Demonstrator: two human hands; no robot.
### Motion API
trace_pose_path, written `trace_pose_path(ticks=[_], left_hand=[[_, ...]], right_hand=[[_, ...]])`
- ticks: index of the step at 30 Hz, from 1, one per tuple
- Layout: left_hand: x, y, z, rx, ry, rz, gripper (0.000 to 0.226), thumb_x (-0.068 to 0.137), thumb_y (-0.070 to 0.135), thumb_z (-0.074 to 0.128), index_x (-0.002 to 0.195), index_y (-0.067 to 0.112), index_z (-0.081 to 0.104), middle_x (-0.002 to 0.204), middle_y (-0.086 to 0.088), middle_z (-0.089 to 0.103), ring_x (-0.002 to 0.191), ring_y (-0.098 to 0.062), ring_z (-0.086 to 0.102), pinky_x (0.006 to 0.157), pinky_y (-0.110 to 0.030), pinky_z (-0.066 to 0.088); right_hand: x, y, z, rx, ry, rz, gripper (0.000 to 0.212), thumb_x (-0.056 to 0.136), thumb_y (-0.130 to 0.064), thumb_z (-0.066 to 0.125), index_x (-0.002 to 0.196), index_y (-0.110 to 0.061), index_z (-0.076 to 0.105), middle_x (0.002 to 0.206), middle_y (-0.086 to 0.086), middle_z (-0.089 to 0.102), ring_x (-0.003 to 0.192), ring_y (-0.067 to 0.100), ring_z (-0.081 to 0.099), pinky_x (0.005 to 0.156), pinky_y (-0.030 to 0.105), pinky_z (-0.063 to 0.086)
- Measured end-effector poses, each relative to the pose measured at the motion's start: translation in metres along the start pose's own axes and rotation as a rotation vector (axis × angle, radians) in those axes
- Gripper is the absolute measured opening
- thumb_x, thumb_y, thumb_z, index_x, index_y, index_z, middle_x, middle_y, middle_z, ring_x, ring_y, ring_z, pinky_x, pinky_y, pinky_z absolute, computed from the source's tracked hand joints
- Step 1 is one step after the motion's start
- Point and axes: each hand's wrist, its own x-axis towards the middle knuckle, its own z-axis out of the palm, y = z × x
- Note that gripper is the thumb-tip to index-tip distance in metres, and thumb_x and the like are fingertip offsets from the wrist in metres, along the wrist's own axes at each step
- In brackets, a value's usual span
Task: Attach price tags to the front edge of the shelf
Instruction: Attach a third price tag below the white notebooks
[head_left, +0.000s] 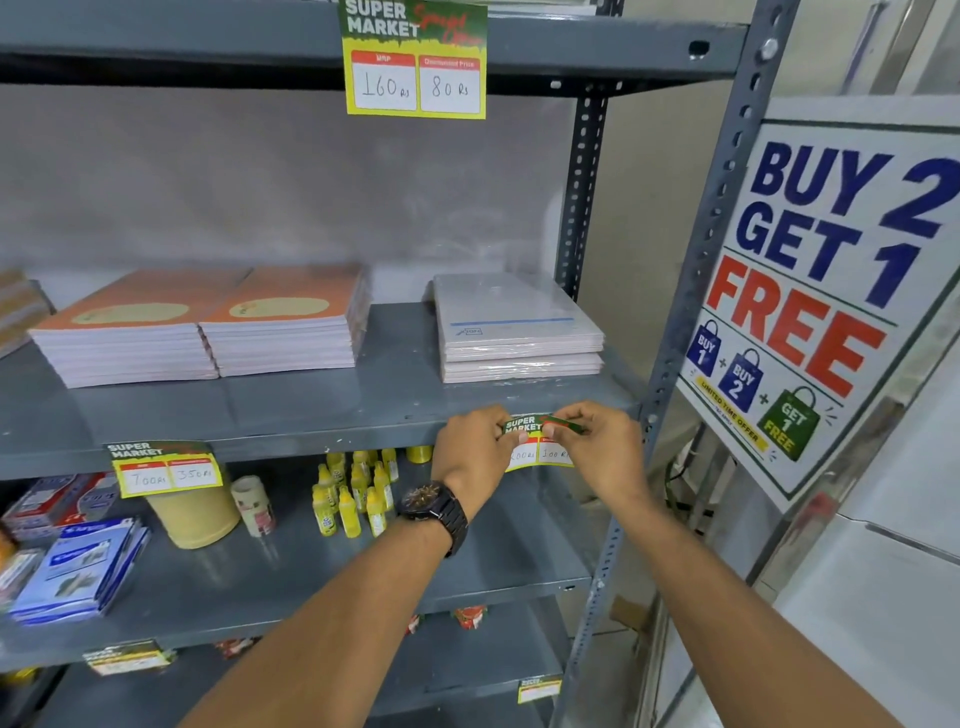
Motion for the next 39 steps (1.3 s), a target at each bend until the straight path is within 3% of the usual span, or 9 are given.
trace_pose_path(ticks=[3,6,13,16,20,24,28,34,39], left_hand=[[0.000,-0.002,0.002,0.071,0.006,0.029,0.022,0.087,0.038,0.064,0.083,0.017,0.063,0.074,-0.004,0.070,0.072,-0.029,0.062,0.059,-0.034,0.044],[0.000,-0.002,0.005,0.126,0.009,0.065,0.024,0.089,0.038,0.062,0.084,0.015,0.060,0.077,-0.009,0.071,0.074,-0.035,0.062,0.060,-0.039,0.048],[0.001,-0.001,0.002,0.226,0.004,0.067,0.029,0.089,0.043,0.059,0.087,0.015,0.061,0.084,-0.007,0.072,0.080,-0.035,0.065,0.064,-0.039,0.050],[0.003,0.000,-0.009,0.375,0.017,0.062,0.038,0.087,0.055,0.059,0.081,0.017,0.057,0.083,-0.005,0.071,0.078,-0.034,0.064,0.059,-0.034,0.041],[0.012,-0.002,-0.024,0.460,0.020,0.061,0.044,0.081,0.059,0.063,0.076,0.019,0.048,0.083,-0.005,0.070,0.074,-0.033,0.062,0.060,-0.033,0.039],[0.016,-0.002,-0.029,0.468,-0.006,0.053,0.048,0.077,0.062,0.067,0.078,0.018,0.048,0.081,-0.004,0.068,0.067,-0.028,0.052,0.059,-0.033,0.038],[0.017,-0.001,-0.029,0.470,-0.024,0.043,0.047,0.076,0.061,0.067,0.079,0.019,0.047,0.086,-0.005,0.070,0.077,-0.032,0.061,0.061,-0.034,0.040],[0.021,-0.002,-0.031,0.450,-0.065,0.022,0.048,0.075,0.064,0.067,0.081,0.020,0.049,0.090,-0.005,0.070,0.083,-0.033,0.063,0.066,-0.036,0.046],[0.021,-0.002,-0.031,0.444,-0.079,0.021,0.048,0.076,0.064,0.067,0.085,0.018,0.054,0.090,-0.004,0.070,0.083,-0.031,0.063,0.069,-0.038,0.049]], right_hand=[[0.000,0.002,0.002,-0.033,0.019,-0.011,0.008,0.076,-0.019,0.080,0.083,-0.020,0.077,0.078,-0.006,0.076,0.073,0.005,0.069,0.068,0.014,0.050],[-0.001,0.003,0.004,-0.047,0.034,-0.015,0.009,0.076,-0.020,0.080,0.085,-0.019,0.077,0.078,-0.005,0.076,0.071,0.006,0.069,0.071,0.021,0.054],[0.001,0.000,0.008,-0.104,0.081,0.013,0.007,0.074,-0.024,0.079,0.074,-0.020,0.074,0.070,-0.006,0.074,0.066,0.009,0.068,0.065,0.029,0.055],[0.004,0.000,0.005,-0.162,0.090,-0.019,0.016,0.070,-0.028,0.082,0.070,-0.020,0.069,0.072,-0.006,0.068,0.066,0.012,0.063,0.064,0.032,0.053],[0.010,-0.002,-0.001,-0.279,0.116,-0.103,0.024,0.062,-0.031,0.088,0.073,-0.022,0.068,0.079,-0.011,0.053,0.085,0.019,0.055,0.075,0.035,0.048],[0.011,-0.007,-0.001,-0.476,0.081,-0.144,0.027,0.067,-0.038,0.083,0.087,-0.026,0.069,0.095,-0.006,0.063,0.100,0.026,0.050,0.085,0.039,0.039],[0.005,-0.017,0.010,-0.596,-0.022,-0.200,0.038,0.070,-0.050,0.074,0.099,-0.028,0.065,0.105,-0.005,0.063,0.108,0.026,0.050,0.087,0.037,0.035],[0.024,-0.010,0.004,-0.533,-0.141,-0.349,0.028,0.073,-0.046,0.076,0.094,-0.029,0.067,0.094,-0.008,0.065,0.098,0.022,0.055,0.084,0.039,0.039],[0.032,0.008,-0.017,-0.398,-0.176,-0.419,0.028,0.076,-0.039,0.077,0.103,-0.031,0.073,0.104,-0.013,0.070,0.099,0.015,0.055,0.094,0.043,0.041]])
